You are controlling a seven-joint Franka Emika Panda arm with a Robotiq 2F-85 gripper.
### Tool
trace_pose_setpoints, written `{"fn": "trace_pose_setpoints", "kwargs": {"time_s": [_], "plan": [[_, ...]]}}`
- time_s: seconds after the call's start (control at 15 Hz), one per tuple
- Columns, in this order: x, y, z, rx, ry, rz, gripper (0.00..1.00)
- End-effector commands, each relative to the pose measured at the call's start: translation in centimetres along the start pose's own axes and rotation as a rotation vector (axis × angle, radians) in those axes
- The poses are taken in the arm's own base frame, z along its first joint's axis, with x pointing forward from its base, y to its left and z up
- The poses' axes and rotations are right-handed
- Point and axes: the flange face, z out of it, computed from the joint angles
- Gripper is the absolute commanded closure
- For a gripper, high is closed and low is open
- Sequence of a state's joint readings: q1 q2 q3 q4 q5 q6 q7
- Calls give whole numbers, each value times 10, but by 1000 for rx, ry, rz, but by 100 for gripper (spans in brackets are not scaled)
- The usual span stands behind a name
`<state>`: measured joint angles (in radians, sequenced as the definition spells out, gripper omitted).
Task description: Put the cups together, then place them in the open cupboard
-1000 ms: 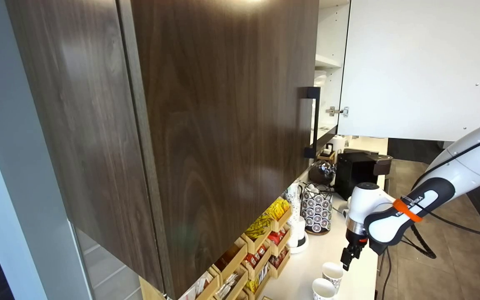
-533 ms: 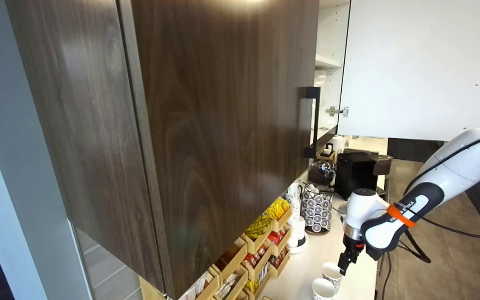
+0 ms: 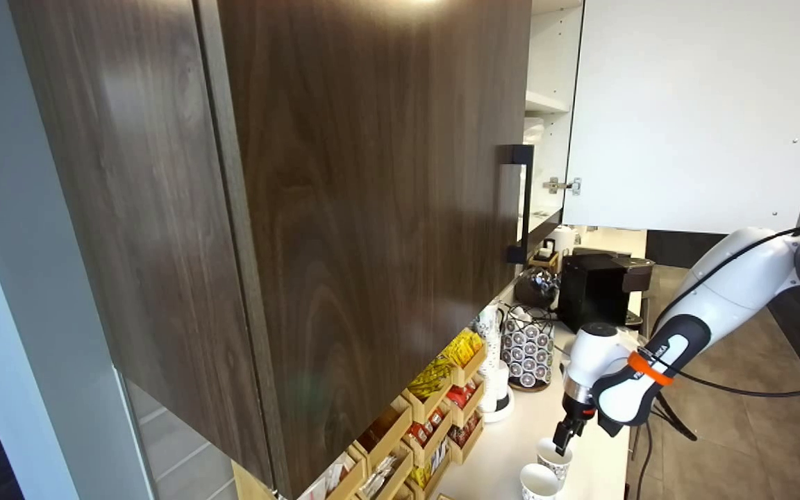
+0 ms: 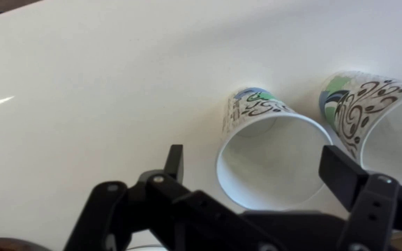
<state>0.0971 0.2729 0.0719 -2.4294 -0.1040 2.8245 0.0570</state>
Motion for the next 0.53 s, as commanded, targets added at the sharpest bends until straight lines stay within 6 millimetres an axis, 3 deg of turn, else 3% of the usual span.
{"fn": "trace_pose_setpoints", "kwargs": {"time_s": [0.0,0.33,0.47], "plan": [[12,2,23,2,13,-2,0],[20,15,36,-15,23,19,0],[21,21,41,-26,19,33,26]]}}
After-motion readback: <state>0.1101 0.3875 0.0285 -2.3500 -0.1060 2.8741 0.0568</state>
